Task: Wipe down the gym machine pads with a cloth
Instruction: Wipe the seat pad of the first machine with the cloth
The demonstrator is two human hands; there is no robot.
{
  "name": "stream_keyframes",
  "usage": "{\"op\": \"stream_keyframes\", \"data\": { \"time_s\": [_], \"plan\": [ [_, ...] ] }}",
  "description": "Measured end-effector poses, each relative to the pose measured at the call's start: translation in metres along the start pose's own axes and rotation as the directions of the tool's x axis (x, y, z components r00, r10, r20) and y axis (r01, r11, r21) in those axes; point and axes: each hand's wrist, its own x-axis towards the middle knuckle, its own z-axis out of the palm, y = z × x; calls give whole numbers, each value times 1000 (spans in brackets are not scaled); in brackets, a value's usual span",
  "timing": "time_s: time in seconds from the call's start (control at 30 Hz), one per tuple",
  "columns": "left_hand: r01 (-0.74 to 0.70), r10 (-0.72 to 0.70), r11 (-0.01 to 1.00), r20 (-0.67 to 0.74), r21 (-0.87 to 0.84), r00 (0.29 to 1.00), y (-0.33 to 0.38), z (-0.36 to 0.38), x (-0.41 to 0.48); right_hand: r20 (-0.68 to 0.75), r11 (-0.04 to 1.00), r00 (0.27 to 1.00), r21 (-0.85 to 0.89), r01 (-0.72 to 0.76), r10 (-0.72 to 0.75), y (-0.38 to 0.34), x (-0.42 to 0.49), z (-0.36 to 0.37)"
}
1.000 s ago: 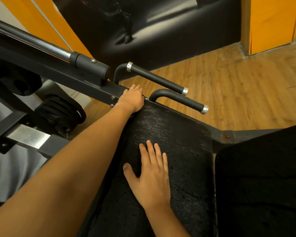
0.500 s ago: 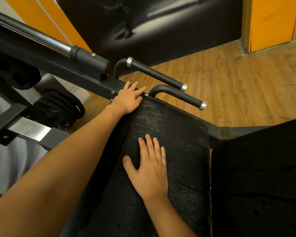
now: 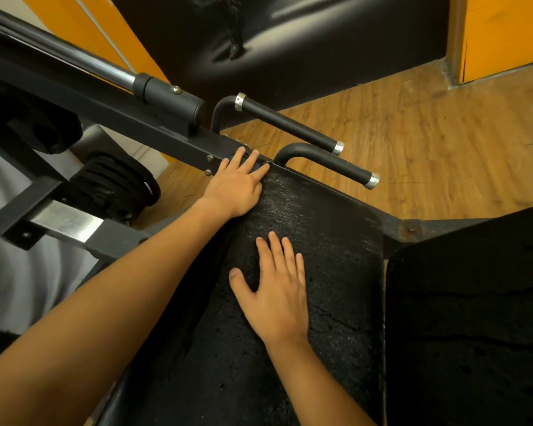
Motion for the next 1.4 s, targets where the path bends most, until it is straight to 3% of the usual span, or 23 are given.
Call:
{"op": "stream_keyframes", "data": {
  "time_s": [0.17, 0.43, 0.73, 0.97, 1.27, 1.4],
  "plan": [
    [50, -52, 999, 130, 15, 990, -1, -16, 22, 2, 1000, 1000, 8, 1, -1, 0, 1, -1],
    [38, -38, 998, -2, -47, 999, 2, -4, 15, 4, 1000, 1000, 15, 4, -4, 1, 1, -1],
    [77, -58, 974, 95, -215, 994, 0, -15, 16, -8, 1000, 1000, 17, 4, -4, 1, 1, -1],
    [109, -95, 966, 72, -236, 993, -4, -5, 23, 3, 1000, 1000, 23, 6, -6, 2, 2, 0],
    [60, -56, 994, 39, -89, 998, 9, 1, -11, -18, 1000, 1000, 20, 8, -8, 1, 1, 1],
    [45, -46, 989, -5, -143, 999, 10, 2, -19, -20, 1000, 1000, 12, 7, -7, 1, 1, 0]
  ]
}}
